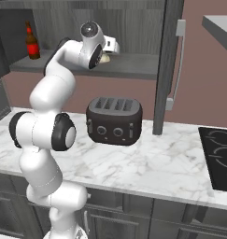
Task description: Get the candle and the beer from the cabinet and move them to the dining counter.
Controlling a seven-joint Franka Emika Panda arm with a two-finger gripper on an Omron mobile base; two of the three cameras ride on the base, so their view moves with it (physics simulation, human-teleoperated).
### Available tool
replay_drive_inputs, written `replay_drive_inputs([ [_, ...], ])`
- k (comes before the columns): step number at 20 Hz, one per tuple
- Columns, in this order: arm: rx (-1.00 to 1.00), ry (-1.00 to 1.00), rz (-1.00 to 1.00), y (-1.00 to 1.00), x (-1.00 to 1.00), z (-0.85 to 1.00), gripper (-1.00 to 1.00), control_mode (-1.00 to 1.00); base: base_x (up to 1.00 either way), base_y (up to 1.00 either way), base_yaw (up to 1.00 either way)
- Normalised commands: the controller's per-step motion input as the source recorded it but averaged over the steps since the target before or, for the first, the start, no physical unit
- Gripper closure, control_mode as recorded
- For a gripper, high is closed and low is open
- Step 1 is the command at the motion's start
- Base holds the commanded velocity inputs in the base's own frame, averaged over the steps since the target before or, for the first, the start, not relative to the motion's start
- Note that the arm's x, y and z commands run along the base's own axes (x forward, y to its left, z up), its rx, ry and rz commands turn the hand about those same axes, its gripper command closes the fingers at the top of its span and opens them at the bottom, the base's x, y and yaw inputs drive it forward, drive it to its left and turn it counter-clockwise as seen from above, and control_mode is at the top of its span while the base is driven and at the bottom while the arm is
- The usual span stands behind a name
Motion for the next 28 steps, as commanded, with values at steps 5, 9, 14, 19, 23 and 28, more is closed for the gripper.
replay_drive_inputs([
  [5,0.00,0.00,0.00,0.00,0.12,0.00,-1.00,-1.00,0.00,0.00,0.00],
  [9,0.00,0.00,0.00,0.00,0.09,0.00,-1.00,-1.00,0.00,0.00,0.00],
  [14,0.00,0.00,0.00,-0.01,0.07,0.00,-1.00,-1.00,0.00,0.00,0.00],
  [19,0.00,0.00,0.00,-0.06,0.00,0.00,-1.00,-1.00,0.00,0.00,0.00],
  [23,0.00,0.00,0.00,-0.01,0.00,0.00,1.00,-1.00,0.00,0.00,0.00],
  [28,0.00,0.00,0.00,0.00,0.00,0.00,1.00,-1.00,0.00,0.00,0.00],
])
